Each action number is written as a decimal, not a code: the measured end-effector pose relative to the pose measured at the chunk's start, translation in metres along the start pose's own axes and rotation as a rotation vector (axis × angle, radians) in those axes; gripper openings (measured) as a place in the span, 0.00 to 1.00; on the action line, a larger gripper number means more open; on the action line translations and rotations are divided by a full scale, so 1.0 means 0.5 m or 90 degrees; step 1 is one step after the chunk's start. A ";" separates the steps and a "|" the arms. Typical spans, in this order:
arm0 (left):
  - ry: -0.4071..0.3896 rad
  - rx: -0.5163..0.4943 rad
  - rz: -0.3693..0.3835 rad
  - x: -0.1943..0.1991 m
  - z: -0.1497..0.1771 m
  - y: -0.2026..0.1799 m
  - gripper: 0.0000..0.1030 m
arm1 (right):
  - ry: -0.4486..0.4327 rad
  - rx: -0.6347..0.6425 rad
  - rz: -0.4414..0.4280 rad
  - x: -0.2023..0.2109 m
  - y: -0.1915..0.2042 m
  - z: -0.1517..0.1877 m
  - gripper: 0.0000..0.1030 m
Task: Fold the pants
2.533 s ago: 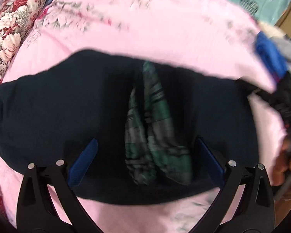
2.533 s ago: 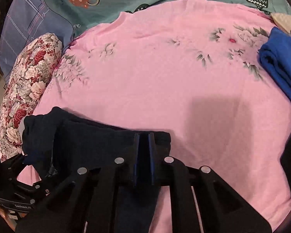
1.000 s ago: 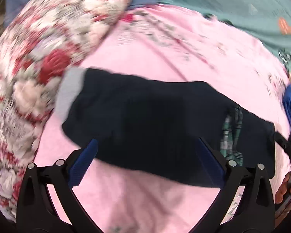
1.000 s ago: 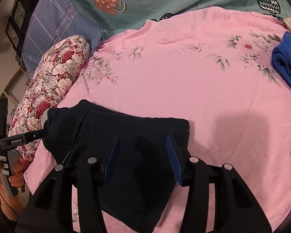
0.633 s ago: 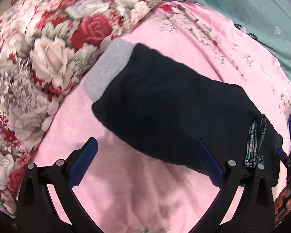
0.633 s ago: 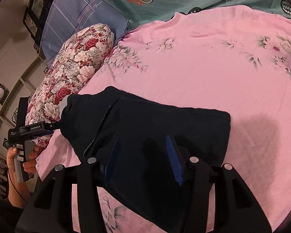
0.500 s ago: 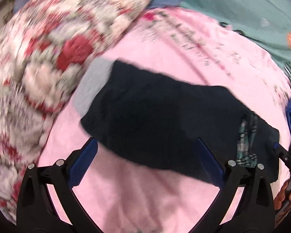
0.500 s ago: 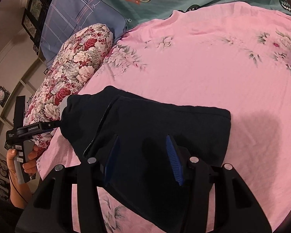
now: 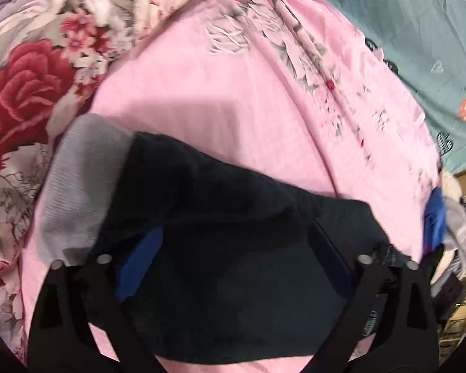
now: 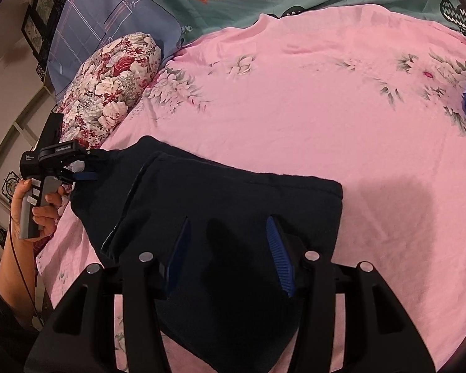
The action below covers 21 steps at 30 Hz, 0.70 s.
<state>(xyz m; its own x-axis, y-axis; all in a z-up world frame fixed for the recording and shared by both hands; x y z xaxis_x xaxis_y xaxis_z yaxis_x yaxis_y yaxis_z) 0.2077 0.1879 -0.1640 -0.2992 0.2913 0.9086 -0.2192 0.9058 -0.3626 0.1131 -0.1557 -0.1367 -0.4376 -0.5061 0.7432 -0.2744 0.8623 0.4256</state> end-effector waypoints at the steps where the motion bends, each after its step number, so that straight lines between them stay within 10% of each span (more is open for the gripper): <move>1: 0.010 0.016 0.021 0.002 -0.001 0.014 0.76 | 0.000 -0.008 -0.006 0.001 -0.003 -0.002 0.50; 4: 0.014 0.039 0.048 0.011 0.008 0.025 0.73 | -0.004 -0.018 -0.003 0.007 -0.005 -0.002 0.50; 9: -0.050 0.009 -0.059 0.061 0.037 -0.012 0.91 | -0.030 -0.010 0.003 0.023 0.008 -0.008 0.61; 21: -0.043 -0.235 -0.054 -0.024 0.202 -0.310 0.91 | 0.009 0.025 -0.039 0.015 0.035 0.007 0.63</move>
<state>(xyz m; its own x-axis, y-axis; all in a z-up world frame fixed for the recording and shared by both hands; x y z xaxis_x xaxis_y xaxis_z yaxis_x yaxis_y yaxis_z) 0.1517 0.0129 -0.1394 -0.3572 0.2004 0.9123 0.1002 0.9793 -0.1759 0.1022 -0.1446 -0.1256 -0.4073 -0.5568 0.7239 -0.3342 0.8286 0.4492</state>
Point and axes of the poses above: each gripper's, at about its wrist camera, not at the fingertips, and x roughly against the way its jaws point, y to its left, z to its underside, the point moved 10 cm from there along -x, roughly the way its jaws point, and after that the axes turned 4 degrees about y, right-handed, at the moved point
